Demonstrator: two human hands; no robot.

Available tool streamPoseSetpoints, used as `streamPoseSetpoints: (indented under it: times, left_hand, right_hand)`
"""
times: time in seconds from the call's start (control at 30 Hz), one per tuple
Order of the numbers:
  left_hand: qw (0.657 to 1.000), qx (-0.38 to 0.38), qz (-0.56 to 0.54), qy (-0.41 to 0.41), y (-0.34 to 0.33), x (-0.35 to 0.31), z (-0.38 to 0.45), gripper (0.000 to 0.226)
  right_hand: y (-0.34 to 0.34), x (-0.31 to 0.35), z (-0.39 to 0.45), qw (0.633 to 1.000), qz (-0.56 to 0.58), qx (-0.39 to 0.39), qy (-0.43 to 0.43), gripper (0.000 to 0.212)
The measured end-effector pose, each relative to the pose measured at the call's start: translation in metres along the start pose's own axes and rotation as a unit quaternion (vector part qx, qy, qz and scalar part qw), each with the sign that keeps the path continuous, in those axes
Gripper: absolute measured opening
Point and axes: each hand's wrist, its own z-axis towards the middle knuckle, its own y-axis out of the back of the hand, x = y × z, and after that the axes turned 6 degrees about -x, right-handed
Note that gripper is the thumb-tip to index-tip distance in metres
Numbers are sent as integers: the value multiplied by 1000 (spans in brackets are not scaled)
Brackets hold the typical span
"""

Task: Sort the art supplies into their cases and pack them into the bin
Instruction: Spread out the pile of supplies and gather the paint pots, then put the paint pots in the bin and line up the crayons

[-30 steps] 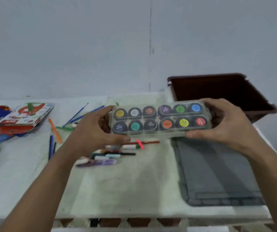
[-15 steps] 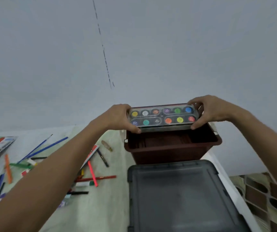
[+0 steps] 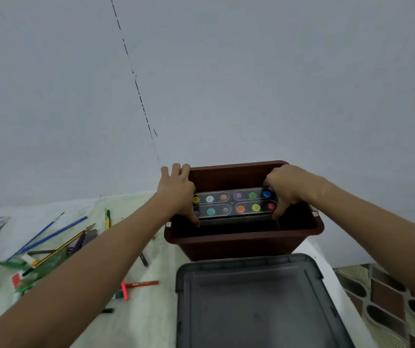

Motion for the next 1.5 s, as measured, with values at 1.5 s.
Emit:
streamPoseSetpoints:
  times: [1.5]
  left_hand:
    - [893,-61,-435,100,-49,164,-126,41]
  right_hand:
    - [99,214,49,899,383,-167,135,25]
